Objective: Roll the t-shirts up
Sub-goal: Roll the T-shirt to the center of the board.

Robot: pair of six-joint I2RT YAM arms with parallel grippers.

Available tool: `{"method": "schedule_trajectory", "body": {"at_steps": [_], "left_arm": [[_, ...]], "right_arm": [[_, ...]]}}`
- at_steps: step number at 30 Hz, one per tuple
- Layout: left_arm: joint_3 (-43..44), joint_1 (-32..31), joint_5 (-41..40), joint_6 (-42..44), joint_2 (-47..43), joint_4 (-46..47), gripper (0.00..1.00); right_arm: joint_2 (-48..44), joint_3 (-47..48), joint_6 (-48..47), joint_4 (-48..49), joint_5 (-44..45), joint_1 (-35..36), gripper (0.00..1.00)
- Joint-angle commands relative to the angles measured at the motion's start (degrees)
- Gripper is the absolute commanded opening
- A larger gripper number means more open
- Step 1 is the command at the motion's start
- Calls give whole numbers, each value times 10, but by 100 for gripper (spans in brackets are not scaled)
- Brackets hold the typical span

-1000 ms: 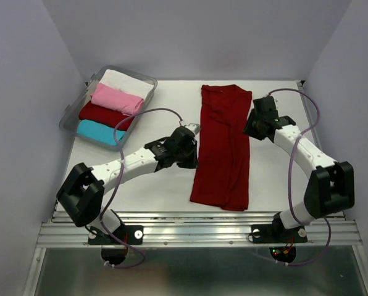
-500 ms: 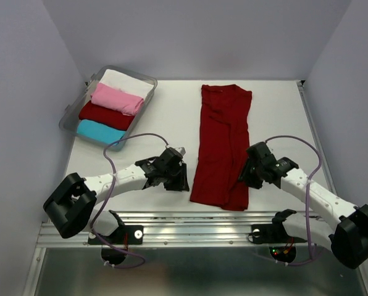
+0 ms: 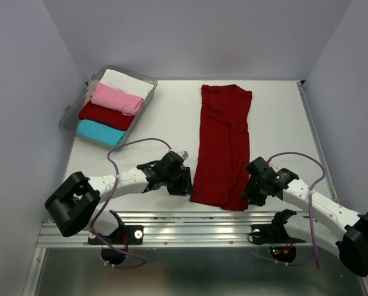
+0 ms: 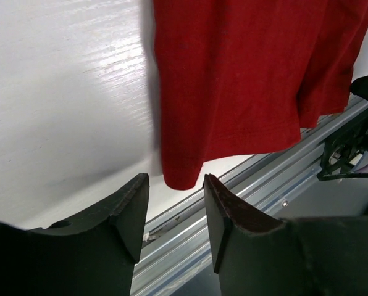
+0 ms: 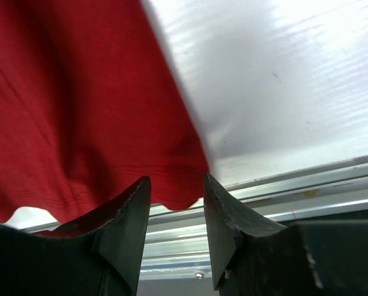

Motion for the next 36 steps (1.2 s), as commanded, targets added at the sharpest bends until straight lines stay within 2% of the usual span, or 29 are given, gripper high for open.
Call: {"method": "schedule_trajectory", "body": {"at_steps": [1, 6, 10, 14, 16, 17, 20, 26, 36], "left_arm": [[-1, -13, 12, -3, 22, 26, 49], [1, -23, 17, -11, 45, 41, 42], [7, -25, 15, -11, 53, 41, 30], [13, -25, 13, -11, 55, 41, 17], [18, -27, 15, -10, 61, 41, 3], [20, -28, 17, -8, 63, 41, 0], [29, -41, 20, -13, 63, 38, 0], [44, -67, 28, -28, 40, 30, 0], [32, -90, 54, -32, 61, 42, 0]], "right_arm": [[-17, -6, 20, -34, 18, 5, 44], [-12, -30, 15, -16, 10, 5, 40], [-3, -42, 14, 15, -2, 5, 34], [5, -52, 12, 32, -6, 5, 21], [4, -51, 12, 33, -6, 10, 15], [-1, -49, 13, 29, -4, 10, 8], [-18, -36, 18, 7, 7, 10, 1], [-53, -16, 28, -35, 21, 10, 1], [-68, -6, 29, -63, 32, 10, 1]]}}
